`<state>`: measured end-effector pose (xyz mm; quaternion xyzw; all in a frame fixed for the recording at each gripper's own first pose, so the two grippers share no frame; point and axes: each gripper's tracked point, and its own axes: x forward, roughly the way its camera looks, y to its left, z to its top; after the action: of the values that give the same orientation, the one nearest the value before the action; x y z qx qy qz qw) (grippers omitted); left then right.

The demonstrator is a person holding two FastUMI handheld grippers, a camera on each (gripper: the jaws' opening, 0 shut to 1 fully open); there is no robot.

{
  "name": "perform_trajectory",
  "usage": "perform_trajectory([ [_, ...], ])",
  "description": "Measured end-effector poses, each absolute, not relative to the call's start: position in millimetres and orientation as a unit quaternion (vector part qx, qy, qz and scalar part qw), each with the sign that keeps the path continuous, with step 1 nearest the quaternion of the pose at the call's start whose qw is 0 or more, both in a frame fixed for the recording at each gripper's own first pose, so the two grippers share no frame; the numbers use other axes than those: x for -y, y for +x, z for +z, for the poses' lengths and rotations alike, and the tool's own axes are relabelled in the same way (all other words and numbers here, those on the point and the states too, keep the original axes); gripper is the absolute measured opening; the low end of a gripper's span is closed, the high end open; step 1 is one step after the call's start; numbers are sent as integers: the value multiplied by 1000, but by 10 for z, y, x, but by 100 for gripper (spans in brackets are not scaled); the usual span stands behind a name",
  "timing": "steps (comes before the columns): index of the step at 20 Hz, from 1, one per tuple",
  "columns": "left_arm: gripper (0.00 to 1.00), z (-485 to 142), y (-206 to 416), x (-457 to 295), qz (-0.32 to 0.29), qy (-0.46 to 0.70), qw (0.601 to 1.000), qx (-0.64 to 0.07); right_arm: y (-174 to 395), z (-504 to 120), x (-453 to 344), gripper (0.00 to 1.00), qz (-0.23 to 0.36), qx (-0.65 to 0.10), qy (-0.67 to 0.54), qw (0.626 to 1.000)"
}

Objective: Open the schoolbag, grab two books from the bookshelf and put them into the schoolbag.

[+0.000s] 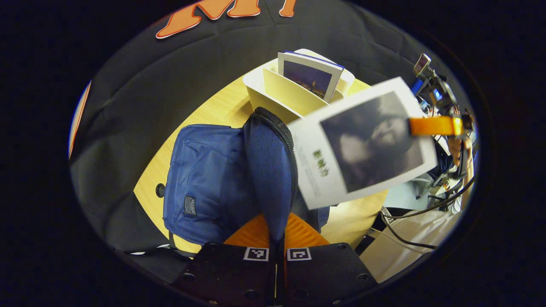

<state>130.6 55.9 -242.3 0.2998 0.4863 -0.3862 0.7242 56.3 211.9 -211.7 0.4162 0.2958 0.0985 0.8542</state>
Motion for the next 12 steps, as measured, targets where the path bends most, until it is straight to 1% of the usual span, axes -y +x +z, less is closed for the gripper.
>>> perform_trajectory([
  [4, 1, -2321, 1281, -487, -381, 306, 732, -475, 1018, -2465, -2521, 26, 99, -270, 473, 833],
  [8, 1, -2259, 1272, -449, -379, 315, 734, -468, 1479, -2663, -2966, 27, 91, -267, 482, 830],
  [11, 1, -2239, 1270, -448, -381, 308, 736, -467, 1715, -2754, -3222, 26, 81, -278, 486, 824],
  [12, 1, -2235, 1255, -437, -383, 306, 736, -467, 1752, -2782, -3320, 26, 86, -284, 486, 822],
])
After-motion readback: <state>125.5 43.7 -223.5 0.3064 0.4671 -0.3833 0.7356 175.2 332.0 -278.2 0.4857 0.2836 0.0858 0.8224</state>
